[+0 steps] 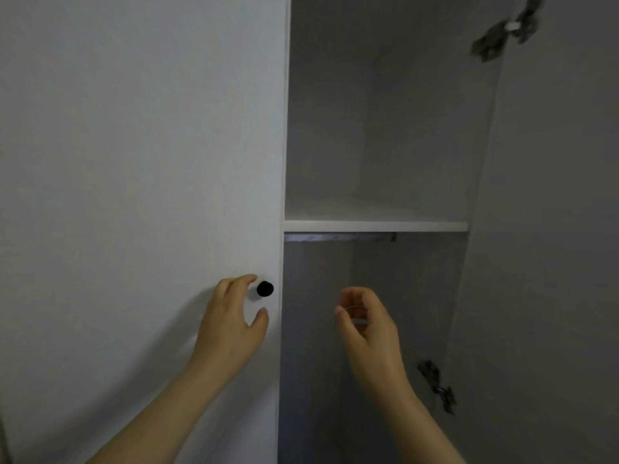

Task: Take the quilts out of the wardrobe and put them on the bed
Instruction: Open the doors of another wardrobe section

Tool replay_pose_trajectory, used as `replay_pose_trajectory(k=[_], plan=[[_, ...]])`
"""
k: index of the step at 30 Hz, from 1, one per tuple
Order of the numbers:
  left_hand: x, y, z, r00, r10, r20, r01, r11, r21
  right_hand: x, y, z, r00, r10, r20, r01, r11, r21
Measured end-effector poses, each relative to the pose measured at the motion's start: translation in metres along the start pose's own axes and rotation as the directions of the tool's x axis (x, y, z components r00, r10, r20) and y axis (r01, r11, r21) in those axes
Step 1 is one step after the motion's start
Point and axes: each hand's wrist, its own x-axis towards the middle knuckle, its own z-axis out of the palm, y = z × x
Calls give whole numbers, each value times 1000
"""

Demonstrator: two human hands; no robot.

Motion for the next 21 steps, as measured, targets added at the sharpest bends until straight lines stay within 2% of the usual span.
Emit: replay_pose_trajectory(k=[5,13,21], plan=[[9,13,23,996,-14,-89,17,999,32,30,19,-5,990,-11,139,-2,996,90],[11,33,50,946,-113,-304,150,984,99,61,58,-14,970,-49,238,-15,965,261],[-23,49,41,910,-101,-402,168,976,135,36,64,2,896,-64,440,-110,927,359]])
